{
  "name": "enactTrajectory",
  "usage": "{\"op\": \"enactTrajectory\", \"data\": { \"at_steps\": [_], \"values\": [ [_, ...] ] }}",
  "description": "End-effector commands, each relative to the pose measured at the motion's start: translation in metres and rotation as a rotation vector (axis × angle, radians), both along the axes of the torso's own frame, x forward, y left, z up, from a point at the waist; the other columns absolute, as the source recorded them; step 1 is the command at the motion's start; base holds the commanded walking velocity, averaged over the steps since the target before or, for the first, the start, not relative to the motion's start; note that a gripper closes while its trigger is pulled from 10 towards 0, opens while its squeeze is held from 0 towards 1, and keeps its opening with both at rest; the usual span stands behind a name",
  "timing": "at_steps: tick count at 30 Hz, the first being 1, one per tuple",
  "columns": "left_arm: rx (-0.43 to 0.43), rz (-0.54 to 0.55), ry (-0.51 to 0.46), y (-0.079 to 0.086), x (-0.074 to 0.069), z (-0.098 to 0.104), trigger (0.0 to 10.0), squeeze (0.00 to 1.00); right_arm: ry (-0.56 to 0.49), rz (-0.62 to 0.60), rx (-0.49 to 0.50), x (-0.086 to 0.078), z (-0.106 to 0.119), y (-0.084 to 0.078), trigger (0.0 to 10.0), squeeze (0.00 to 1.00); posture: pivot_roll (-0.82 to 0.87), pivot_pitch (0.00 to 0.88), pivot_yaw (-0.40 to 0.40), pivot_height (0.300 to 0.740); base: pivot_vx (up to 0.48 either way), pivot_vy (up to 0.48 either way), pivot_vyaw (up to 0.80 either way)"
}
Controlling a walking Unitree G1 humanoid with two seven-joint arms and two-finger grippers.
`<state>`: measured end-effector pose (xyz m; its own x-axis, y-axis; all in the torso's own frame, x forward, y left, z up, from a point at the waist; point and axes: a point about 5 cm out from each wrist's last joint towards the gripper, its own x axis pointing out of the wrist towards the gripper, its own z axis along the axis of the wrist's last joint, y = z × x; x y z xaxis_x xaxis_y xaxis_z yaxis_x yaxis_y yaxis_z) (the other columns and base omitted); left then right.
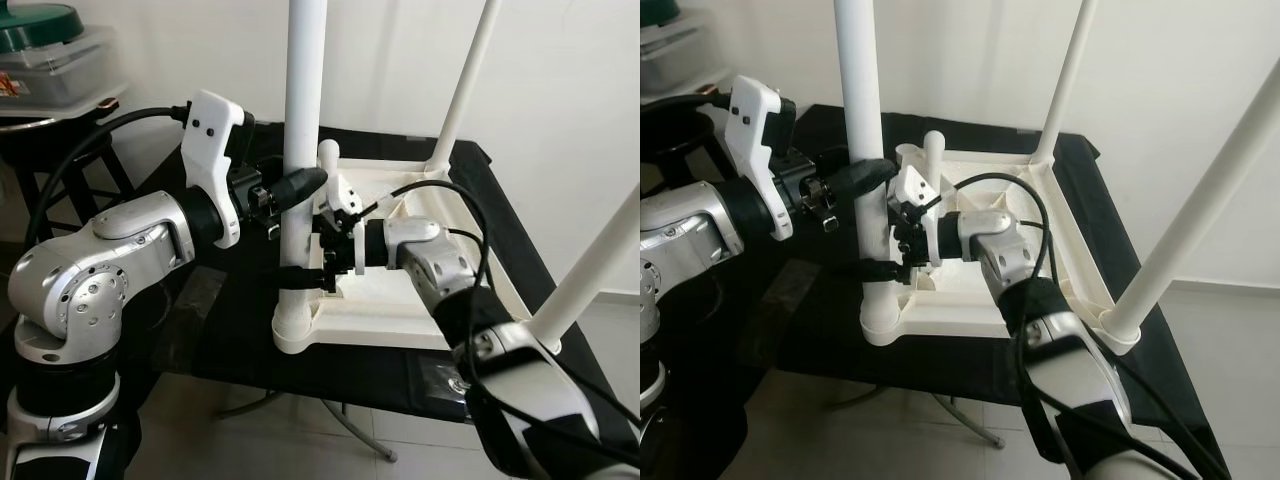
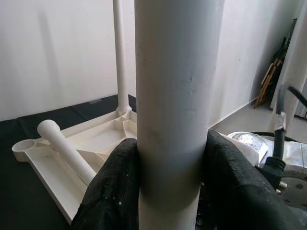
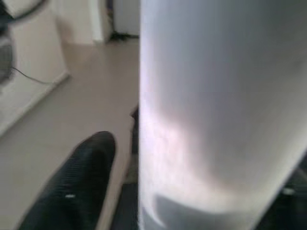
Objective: Building children table
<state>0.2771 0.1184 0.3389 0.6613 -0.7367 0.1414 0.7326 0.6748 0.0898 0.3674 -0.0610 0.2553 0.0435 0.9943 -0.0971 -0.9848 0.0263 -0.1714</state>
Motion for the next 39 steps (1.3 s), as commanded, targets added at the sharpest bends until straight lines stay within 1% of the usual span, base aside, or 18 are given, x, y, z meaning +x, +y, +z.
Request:
{"op": "enactTrajectory", "data": {
  "at_steps": [1, 6, 16, 17, 21, 22, 25, 28, 29, 30, 31, 32, 33, 35, 36, 37, 38, 39],
  "values": [
    [0.031, -0.035, 0.069, -0.007, 0.001, -0.011, 0.0, 0.0, 0.025, 0.055, 0.016, -0.001, -0.001, 0.001, 0.0, 0.0, 0.14, 0.102, -0.067, 0.74, 0.0, 0.0, 0.0],
    [0.031, -0.041, 0.073, -0.008, 0.0, -0.012, 0.0, 0.0, 0.041, 0.118, 0.014, -0.003, -0.003, 0.003, 0.0, 0.0, 0.13, 0.107, -0.07, 0.74, 0.0, 0.0, 0.0],
    [0.032, -0.045, 0.076, -0.008, 0.0, -0.013, 0.0, 0.0, 0.046, 0.132, 0.025, -0.002, -0.004, 0.001, 0.0, 0.0, 0.11, 0.103, -0.066, 0.74, 0.0, 0.0, 0.0],
    [0.033, -0.003, 0.059, -0.007, 0.003, -0.013, 0.0, 0.0, 0.038, 0.123, 0.049, -0.001, -0.005, -0.001, 0.0, 0.0, 0.11, 0.102, -0.063, 0.74, 0.0, 0.0, 0.0],
    [0.033, 0.016, 0.052, -0.006, 0.004, -0.013, 0.0, 0.0, 0.034, 0.12, 0.058, -0.001, -0.005, -0.001, 0.0, 0.0, 0.11, 0.102, -0.063, 0.74, 0.0, 0.0, 0.0],
    [0.036, -0.002, 0.063, -0.007, 0.004, -0.014, 10.0, 1.0, 0.032, 0.119, 0.06, -0.001, -0.004, -0.001, 0.0, 0.0, 0.1, 0.1, -0.062, 0.74, 0.0, 0.0, 0.0],
    [0.036, -0.017, 0.07, -0.007, 0.003, -0.014, 10.0, 1.0, 0.028, 0.112, 0.066, -0.001, -0.004, -0.002, 0.0, 0.0, 0.1, 0.1, -0.06, 0.74, 0.0, 0.0, 0.0],
    [0.029, -0.02, 0.073, -0.008, 0.004, -0.013, 10.0, 1.0, 0.008, 0.046, 0.073, 0.002, -0.004, -0.004, 0.0, 0.0, 0.08, 0.099, -0.06, 0.74, 0.0, 0.0, 0.0],
    [0.022, -0.02, 0.074, -0.008, 0.005, -0.012, 10.0, 0.0, -0.015, -0.045, 0.067, 0.006, -0.004, -0.006, 0.0, 0.0, 0.07, 0.103, -0.063, 0.74, 0.0, 0.0, 0.0],
    [0.017, -0.017, 0.071, -0.008, 0.006, -0.011, 10.0, 0.0, -0.03, -0.169, 0.069, 0.008, -0.006, -0.007, 0.0, 0.0, 0.05, 0.105, -0.076, 0.74, 0.0, 0.0, 0.0],
    [0.017, -0.017, 0.071, -0.008, 0.006, -0.011, 10.0, 0.0, -0.03, -0.169, 0.069, 0.008, -0.006, -0.007, 0.0, 0.0, 0.05, 0.105, -0.076, 0.74, 0.0, 0.0, 0.0],
    [0.014, -0.009, 0.067, -0.008, 0.006, -0.011, 10.0, 0.0, -0.053, -0.448, 0.103, 0.013, -0.012, -0.006, 0.0, 0.0, 0.05, 0.109, -0.098, 0.74, 0.0, 0.0, 0.0],
    [0.011, -0.004, 0.065, -0.007, 0.007, -0.01, 10.0, 0.0, -0.007, -0.794, 0.16, 0.006, -0.033, -0.007, 0.0, 0.0, 0.05, 0.104, -0.099, 0.74, 0.0, 0.0, 0.0],
    [0.011, -0.004, 0.065, -0.007, 0.007, -0.01, 10.0, 0.0, -0.007, -0.794, 0.16, 0.006, -0.033, -0.007, 0.0, 0.0, 0.05, 0.104, -0.099, 0.74, 0.0, 0.0, 0.0],
    [0.009, -0.001, 0.064, -0.007, 0.007, -0.01, 10.0, 0.0, 0.036, -1.064, 0.191, -0.004, -0.047, -0.018, 0.0, 0.0, 0.05, 0.104, -0.099, 0.74, 0.0, 0.0, 0.0],
    [0.009, -0.001, 0.064, -0.007, 0.007, -0.01, 10.0, 0.0, 0.036, -1.064, 0.191, -0.004, -0.047, -0.018, 0.0, 0.0, 0.05, 0.104, -0.099, 0.74, 0.0, 0.0, 0.0],
    [0.004, 0.002, 0.067, -0.006, 0.008, -0.011, 10.0, 0.0, 0.063, -1.096, 0.181, -0.021, -0.064, -0.006, 0.0, 0.0, 0.05, 0.124, -0.062, 0.74, 0.0, 0.0, 0.0],
    [0.004, 0.002, 0.067, -0.006, 0.008, -0.011, 10.0, 0.0, 0.063, -1.096, 0.181, -0.021, -0.064, -0.006, 0.0, 0.0, 0.05, 0.124, -0.062, 0.74, 0.0, 0.0, 0.0]
  ]
}}
